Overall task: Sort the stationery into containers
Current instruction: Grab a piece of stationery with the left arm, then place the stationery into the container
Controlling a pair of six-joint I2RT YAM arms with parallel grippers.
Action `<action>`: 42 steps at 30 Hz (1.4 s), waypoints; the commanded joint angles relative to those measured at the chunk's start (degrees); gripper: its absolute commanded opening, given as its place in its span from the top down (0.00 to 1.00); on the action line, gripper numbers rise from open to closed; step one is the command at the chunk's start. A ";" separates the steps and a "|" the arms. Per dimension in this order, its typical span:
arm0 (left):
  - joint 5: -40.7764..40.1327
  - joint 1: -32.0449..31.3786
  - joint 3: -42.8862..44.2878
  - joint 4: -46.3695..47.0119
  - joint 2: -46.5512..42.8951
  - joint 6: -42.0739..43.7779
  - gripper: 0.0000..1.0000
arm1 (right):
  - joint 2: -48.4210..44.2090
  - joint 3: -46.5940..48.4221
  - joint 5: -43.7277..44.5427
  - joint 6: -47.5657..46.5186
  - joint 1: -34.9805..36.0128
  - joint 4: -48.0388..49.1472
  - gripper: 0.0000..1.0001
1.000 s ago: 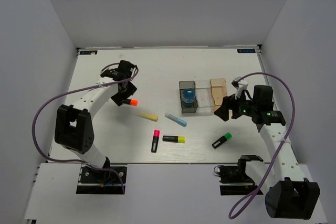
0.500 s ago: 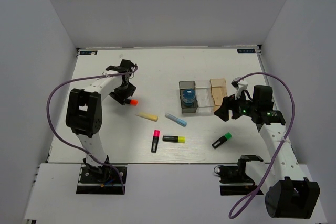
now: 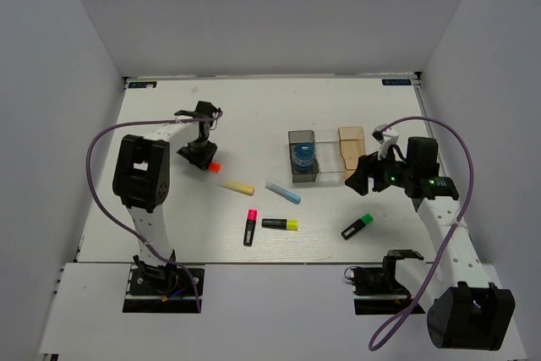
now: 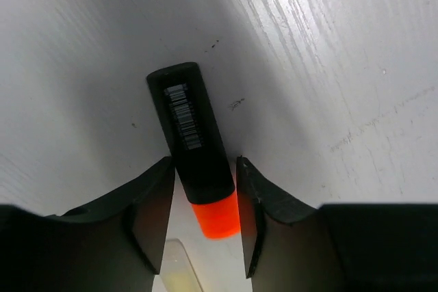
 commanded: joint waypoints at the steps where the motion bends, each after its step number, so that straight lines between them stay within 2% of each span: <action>1: -1.54 0.22 -1.93 1.49 -0.78 -3.66 0.49 | 0.26 2.76 0.01 -1.01 -0.14 -0.27 0.21; 4: -1.54 0.31 -3.60 1.84 -0.34 -4.01 0.51 | 0.27 2.58 -0.08 -0.84 -0.14 -0.19 0.21; 6: -0.84 0.31 -4.65 2.45 -0.25 -4.01 0.60 | 0.09 2.58 -0.17 -0.84 -0.14 -0.10 0.21; 8: -0.40 0.13 -5.45 3.68 -0.60 -3.40 0.75 | 0.09 2.58 0.00 -0.75 -0.14 -0.19 0.21; 9: -0.13 0.13 -5.54 4.12 -0.95 -2.53 0.88 | 0.00 2.41 -0.08 -0.84 -0.05 -0.19 0.21; 11: -0.30 -0.83 -5.45 5.52 -2.45 0.37 0.98 | -0.08 2.58 -0.08 -0.75 -0.14 -0.01 0.21; 12: -0.39 -1.35 -5.01 5.79 -3.32 4.65 1.00 | -0.08 2.58 -0.17 -0.84 0.04 -0.10 0.21; 14: -1.36 -4.08 -3.87 6.49 -6.66 7.31 1.00 | -0.17 2.58 -0.52 -0.93 -0.14 -0.19 0.21; 15: -1.36 -5.74 -3.43 6.85 -7.45 8.81 1.00 | -0.17 2.67 -0.70 -1.10 -0.14 -0.19 0.12; 16: -1.53 -7.67 -3.08 7.63 -10.59 12.91 1.00 | 0.00 2.67 -0.87 -1.10 0.04 -0.36 0.10; 21: 1.88 -14.45 -4.13 12.81 -17.39 19.01 1.00 | 0.09 2.84 -1.40 -1.54 -0.05 -0.63 0.10; 24: 5.65 -18.49 -1.15 15.01 -16.96 20.95 1.00 | 0.00 2.58 -1.40 -1.72 -0.05 -0.45 0.69; 25: 6.63 -20.06 0.16 15.98 -16.60 21.38 1.00 | -0.08 2.58 -0.36 -1.54 -0.05 -0.02 1.00; 29: 14.70 -24.38 6.23 20.12 -10.55 23.84 1.00 | -0.61 1.71 5.44 -0.58 0.04 2.35 1.00; 30: 16.81 -26.30 10.16 22.56 -8.10 24.37 1.00 | -1.05 1.53 6.24 -0.14 -0.22 2.80 0.77; 31: 17.44 -26.93 11.68 22.84 -5.64 24.81 1.00 | -1.66 1.09 7.29 -0.05 -0.05 3.06 0.74; 38: 22.10 -32.20 30.99 24.96 7.91 27.37 1.00 | -2.72 0.73 8.27 0.57 0.12 4.21 0.72; 42: 22.37 -33.09 36.91 24.78 14.33 27.19 1.00 | -2.81 0.91 8.44 0.65 -0.14 3.77 0.70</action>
